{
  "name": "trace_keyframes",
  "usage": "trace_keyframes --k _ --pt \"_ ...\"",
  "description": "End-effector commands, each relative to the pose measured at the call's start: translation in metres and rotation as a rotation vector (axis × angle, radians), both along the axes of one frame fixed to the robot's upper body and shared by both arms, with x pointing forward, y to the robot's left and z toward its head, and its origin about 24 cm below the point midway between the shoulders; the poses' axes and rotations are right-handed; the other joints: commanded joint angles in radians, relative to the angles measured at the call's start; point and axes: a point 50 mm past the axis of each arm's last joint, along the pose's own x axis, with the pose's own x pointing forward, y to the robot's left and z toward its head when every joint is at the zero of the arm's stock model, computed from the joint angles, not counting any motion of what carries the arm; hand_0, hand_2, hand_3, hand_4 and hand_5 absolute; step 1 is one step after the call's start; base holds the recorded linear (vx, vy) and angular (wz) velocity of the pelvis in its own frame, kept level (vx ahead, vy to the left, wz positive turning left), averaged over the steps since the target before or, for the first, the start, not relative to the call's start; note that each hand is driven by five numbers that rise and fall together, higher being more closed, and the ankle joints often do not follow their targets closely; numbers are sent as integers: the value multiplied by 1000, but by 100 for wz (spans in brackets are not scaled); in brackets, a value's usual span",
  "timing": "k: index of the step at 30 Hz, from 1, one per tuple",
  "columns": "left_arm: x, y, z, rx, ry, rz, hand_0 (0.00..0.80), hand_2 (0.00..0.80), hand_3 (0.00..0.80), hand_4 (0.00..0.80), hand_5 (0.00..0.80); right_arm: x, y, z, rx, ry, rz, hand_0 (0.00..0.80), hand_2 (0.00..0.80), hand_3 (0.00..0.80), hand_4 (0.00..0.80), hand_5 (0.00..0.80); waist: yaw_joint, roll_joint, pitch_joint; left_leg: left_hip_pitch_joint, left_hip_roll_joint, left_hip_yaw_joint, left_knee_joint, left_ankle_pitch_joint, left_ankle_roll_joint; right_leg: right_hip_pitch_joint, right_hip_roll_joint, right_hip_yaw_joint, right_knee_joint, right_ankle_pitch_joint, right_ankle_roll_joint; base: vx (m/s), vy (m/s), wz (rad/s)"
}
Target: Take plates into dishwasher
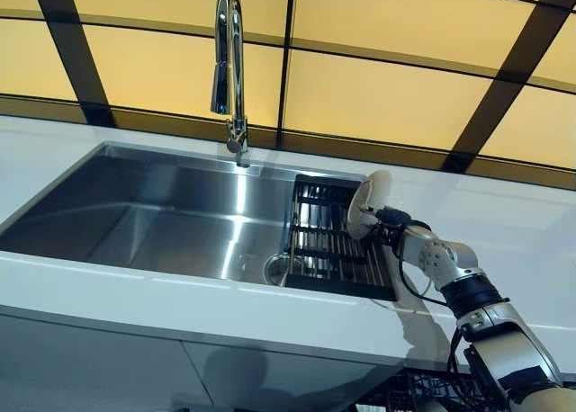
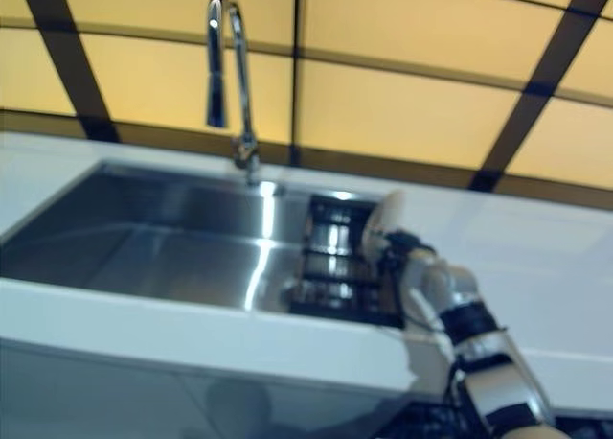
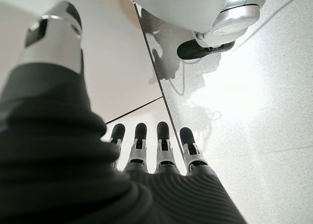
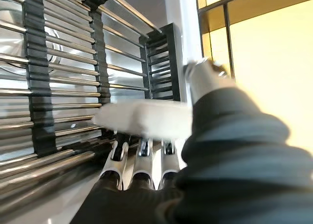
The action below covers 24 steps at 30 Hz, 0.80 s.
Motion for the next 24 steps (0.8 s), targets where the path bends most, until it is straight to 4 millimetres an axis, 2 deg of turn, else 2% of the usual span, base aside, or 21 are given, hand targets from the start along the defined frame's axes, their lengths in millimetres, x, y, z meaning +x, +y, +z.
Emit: trace_keyframes --k 1,14,24 --pt "9 4 6 2 -44 -4 0 0 0 0 0 13 1 33 -70 -91 -26 800 800 800 800 800 38 5 -35 38 -40 25 17 -66 55 -178 -34 5 86 174 94 0 0 0" --pt "5 6 6 1 -35 0 0 0 0 0 0 16 2 44 -73 -185 -36 800 800 800 800 800 52 10 -33 37 -45 12 22 -65 59 -169 -37 5 86 180 99 1 2 1" --pt "5 5 6 -5 -41 2 0 0 0 0 0 16 1 45 -83 -205 -47 800 800 800 800 800 55 15 -32 31 -48 11 22 -63 61 -163 -36 5 79 174 96 -5 2 2"
